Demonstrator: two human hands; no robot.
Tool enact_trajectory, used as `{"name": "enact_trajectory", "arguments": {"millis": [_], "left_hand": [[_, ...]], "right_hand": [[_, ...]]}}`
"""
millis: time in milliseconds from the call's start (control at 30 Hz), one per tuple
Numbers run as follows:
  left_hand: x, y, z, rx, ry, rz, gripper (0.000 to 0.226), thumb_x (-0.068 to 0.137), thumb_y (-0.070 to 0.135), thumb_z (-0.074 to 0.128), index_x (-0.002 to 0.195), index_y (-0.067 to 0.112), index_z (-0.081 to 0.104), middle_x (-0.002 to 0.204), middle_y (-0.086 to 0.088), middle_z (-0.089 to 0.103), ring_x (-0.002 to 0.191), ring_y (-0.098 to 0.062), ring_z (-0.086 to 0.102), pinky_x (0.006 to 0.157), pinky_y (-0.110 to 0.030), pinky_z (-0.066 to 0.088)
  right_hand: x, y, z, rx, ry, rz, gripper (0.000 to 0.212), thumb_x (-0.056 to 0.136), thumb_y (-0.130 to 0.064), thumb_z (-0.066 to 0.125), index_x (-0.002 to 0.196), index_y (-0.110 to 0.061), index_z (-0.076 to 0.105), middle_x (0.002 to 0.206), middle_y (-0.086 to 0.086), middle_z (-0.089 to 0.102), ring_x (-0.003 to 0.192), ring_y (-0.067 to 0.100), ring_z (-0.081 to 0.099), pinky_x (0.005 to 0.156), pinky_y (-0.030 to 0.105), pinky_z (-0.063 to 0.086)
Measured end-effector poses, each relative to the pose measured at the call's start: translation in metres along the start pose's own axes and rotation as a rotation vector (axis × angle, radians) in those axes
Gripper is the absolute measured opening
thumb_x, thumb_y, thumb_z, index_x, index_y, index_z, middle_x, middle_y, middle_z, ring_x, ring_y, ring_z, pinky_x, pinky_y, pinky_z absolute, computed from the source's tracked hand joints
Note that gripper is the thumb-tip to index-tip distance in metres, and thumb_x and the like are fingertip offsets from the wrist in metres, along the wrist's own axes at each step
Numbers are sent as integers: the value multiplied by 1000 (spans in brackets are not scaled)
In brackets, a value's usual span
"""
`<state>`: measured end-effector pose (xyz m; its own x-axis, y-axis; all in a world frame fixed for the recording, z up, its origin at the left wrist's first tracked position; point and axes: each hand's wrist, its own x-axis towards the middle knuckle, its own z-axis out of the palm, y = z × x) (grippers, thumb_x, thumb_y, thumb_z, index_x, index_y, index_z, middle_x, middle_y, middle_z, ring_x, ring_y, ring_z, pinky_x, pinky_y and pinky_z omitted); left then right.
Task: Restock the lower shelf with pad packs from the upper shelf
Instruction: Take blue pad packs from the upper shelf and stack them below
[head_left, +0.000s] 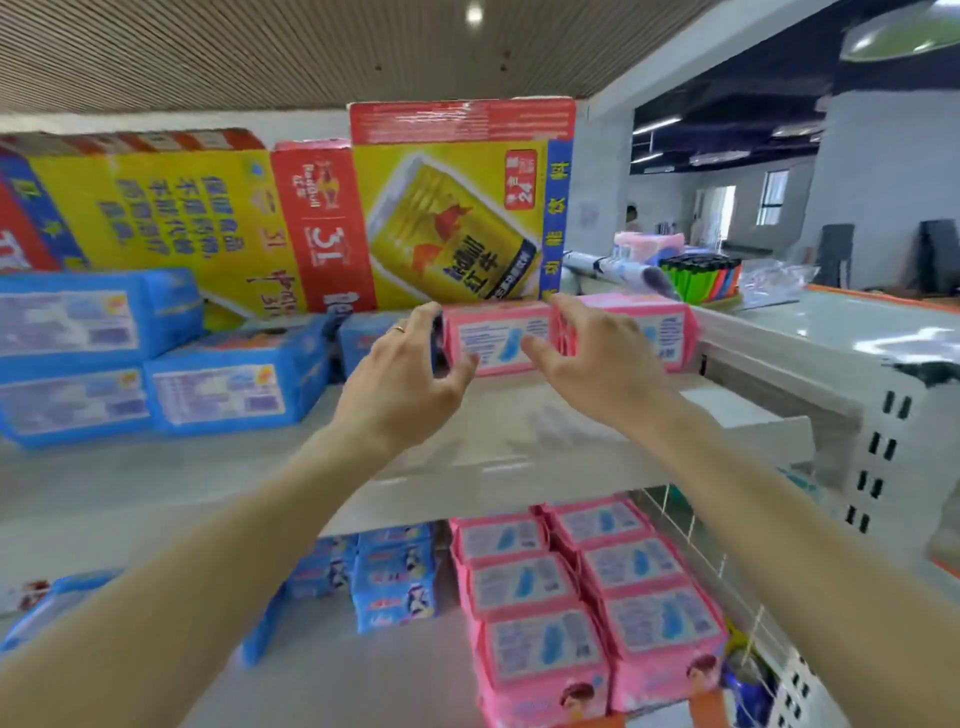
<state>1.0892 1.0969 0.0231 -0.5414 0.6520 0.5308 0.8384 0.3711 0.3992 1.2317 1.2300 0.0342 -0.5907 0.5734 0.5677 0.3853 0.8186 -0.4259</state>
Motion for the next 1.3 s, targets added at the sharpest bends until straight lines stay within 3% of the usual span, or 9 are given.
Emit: {"name": "enact_trajectory", "arguments": {"millis": [133,200,400,567,733,867,1033,1167,1300], "left_hand": [[59,-1,26,-83,-56,-183,33,98,46,52,117,18,51,102,-1,54,99,-24,49,80,-35,36],[84,-5,37,-98,-83,-269,41,100,51,46,110,12,57,102,-5,60,96,-26,53,78,-34,37],[112,0,47,-196,-48,-445,55,100,53,42,80,5,60,80,-13,63,85,-34,59,72,-32,41],[113,7,44,-625,21,-581,38,94,51,57,87,14,58,87,-12,70,82,-33,71,77,-47,62],[98,5,22,-686,205,-488,28,85,37,73,80,10,65,86,-14,74,77,-33,72,71,-52,62],[69,18,-20,-592,348,-281,29,87,28,76,60,19,69,59,-3,70,54,-20,66,57,-42,61],[-4,9,-66,-828,507,-128,24,85,44,76,83,22,68,91,-4,74,82,-22,75,70,-41,62],[-80,-5,-72,-1095,229,-164,37,79,33,80,105,20,57,106,-1,70,89,-18,74,70,-40,63],[-160,-39,-64,-1069,203,-177,45,78,22,80,120,22,63,106,8,75,97,-17,72,85,-46,60]], "right_hand": [[49,19,10,-40,-109,14,35,91,-35,63,122,-18,61,113,11,68,109,33,60,87,36,46],[74,23,16,-108,-156,30,34,91,-32,61,120,-15,58,117,14,66,113,34,57,87,36,45],[110,29,44,-318,-294,102,68,90,-42,55,144,-9,33,132,16,51,133,36,33,107,59,25],[114,27,38,25,-159,138,39,83,-37,55,120,-22,55,119,10,61,122,36,48,104,53,36],[88,20,21,237,149,30,34,89,-29,59,121,-18,64,99,9,71,102,28,62,87,30,46],[57,-6,6,470,306,-46,28,94,-23,62,121,-22,62,93,0,71,86,7,69,80,29,57],[-2,-48,-23,845,556,-98,20,97,-27,63,115,-21,59,102,-18,69,99,-4,67,76,21,56],[-73,-71,-3,1145,317,-66,40,92,-53,58,122,-26,60,118,-5,69,113,19,65,91,37,54],[-149,-95,15,998,218,-159,26,97,-38,55,122,-35,61,119,-15,68,116,9,62,97,31,50]]}}
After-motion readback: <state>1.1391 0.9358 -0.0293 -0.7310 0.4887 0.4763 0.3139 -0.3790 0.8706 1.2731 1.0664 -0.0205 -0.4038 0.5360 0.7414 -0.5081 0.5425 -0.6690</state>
